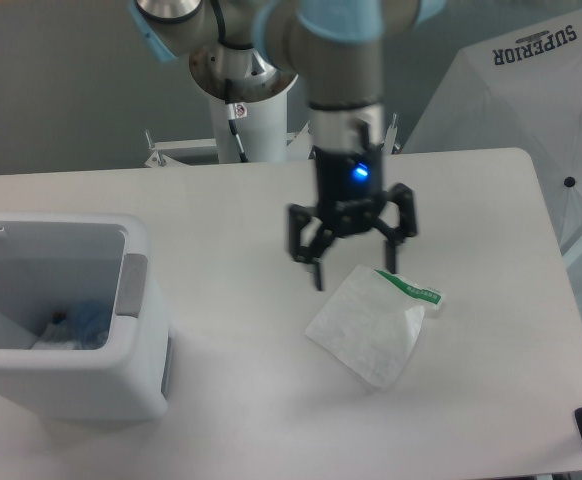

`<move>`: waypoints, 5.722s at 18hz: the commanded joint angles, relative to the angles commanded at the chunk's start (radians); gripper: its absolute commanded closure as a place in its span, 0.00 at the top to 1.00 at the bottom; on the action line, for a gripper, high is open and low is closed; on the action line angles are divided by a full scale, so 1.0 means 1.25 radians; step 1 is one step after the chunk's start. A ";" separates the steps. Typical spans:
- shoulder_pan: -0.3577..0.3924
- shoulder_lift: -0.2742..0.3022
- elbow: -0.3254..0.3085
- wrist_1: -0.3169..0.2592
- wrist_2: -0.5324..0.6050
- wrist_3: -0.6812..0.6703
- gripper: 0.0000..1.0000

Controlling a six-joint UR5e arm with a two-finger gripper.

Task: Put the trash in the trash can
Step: 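Move the open gripper over the clear plastic bag, then lower onto the bag's green-strip edge and pinch it closed, then lift the bag and carry it over the trash bin, then lower the bag into the bin and open the gripper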

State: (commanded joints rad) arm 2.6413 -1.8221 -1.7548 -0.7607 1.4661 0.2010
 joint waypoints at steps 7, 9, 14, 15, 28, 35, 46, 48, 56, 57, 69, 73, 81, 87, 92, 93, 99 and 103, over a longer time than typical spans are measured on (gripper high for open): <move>0.036 -0.161 0.034 0.010 0.008 0.000 1.00; 0.044 -0.187 0.048 0.012 0.006 -0.010 1.00; 0.039 -0.214 0.025 0.012 0.008 -0.029 1.00; 0.038 -0.222 0.023 0.016 0.008 -0.045 1.00; 0.016 -0.243 0.021 0.027 0.010 -0.107 0.90; 0.016 -0.237 0.025 0.026 0.009 -0.104 0.34; 0.019 -0.175 0.021 0.011 0.004 -0.108 0.00; 0.019 -0.139 0.022 0.002 0.003 -0.108 0.00; 0.004 0.043 0.081 0.001 -0.235 -0.099 0.00; 0.003 0.054 0.099 0.014 -0.246 -0.098 0.00; -0.197 0.109 0.213 0.043 -0.286 0.141 0.00; -0.262 0.113 0.232 0.058 -0.291 0.141 0.00; -0.370 0.118 0.222 0.058 -0.292 0.052 0.00; -0.399 0.168 0.128 0.059 -0.292 0.017 0.00; -0.400 0.169 0.082 0.059 -0.292 0.018 0.00; -0.402 0.164 0.081 0.059 -0.292 0.017 0.00; -0.424 0.130 0.077 0.059 -0.292 0.001 0.00; -0.432 0.129 0.049 0.058 -0.292 -0.033 0.00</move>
State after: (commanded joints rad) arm 2.1016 -1.6613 -1.6934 -0.6888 1.1014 0.1596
